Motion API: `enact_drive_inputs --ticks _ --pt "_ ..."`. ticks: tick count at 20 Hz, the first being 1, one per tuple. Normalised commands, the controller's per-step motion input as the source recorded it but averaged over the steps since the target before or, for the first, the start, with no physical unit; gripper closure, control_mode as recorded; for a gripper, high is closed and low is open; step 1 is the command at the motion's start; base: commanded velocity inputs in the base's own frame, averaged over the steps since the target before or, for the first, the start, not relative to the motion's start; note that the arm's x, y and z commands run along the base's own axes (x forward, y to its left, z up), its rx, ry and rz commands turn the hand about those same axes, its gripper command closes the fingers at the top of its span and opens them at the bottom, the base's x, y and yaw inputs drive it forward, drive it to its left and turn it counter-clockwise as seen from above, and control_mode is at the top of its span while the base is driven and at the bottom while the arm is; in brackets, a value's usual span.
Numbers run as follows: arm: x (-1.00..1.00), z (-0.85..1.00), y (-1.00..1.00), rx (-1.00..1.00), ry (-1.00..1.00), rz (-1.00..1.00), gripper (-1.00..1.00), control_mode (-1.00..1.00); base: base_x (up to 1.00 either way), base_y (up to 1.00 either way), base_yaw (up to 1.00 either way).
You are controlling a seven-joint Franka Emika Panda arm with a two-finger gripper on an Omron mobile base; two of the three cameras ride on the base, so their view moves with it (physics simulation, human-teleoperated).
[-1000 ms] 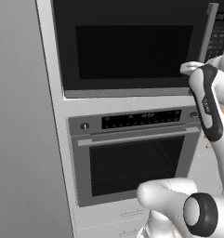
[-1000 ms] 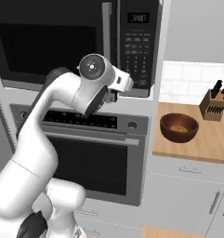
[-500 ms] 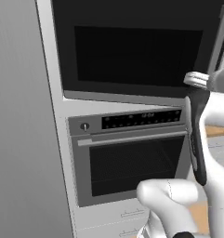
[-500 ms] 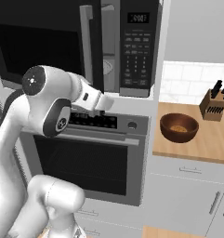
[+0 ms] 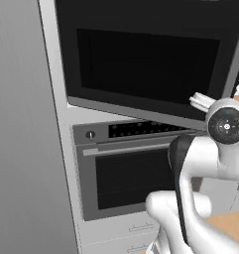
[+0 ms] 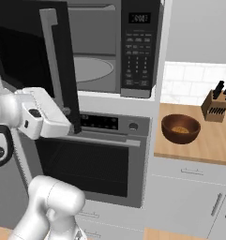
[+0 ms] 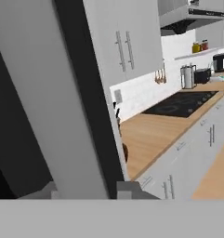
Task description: Open the microwave, place the bowl with waffle inside the microwave, then close the microwave door and turn it on.
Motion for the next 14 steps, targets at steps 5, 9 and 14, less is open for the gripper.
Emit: enact_drive_inputs --ticks 5,9,14 --pt "-0.99 0.21 0.59 -0.12 -0.28 -0.34 1.00 -1.00 0.00 0.00 0.00" --pt "-0.61 0.81 0.72 -0.12 -0.17 -0.38 1.00 -1.00 0.00 0.00 0.00" --pt "-0.21 0.58 0.71 -0.17 -0.18 -0.25 1.00 -1.00 0.00 0.00 0.00"
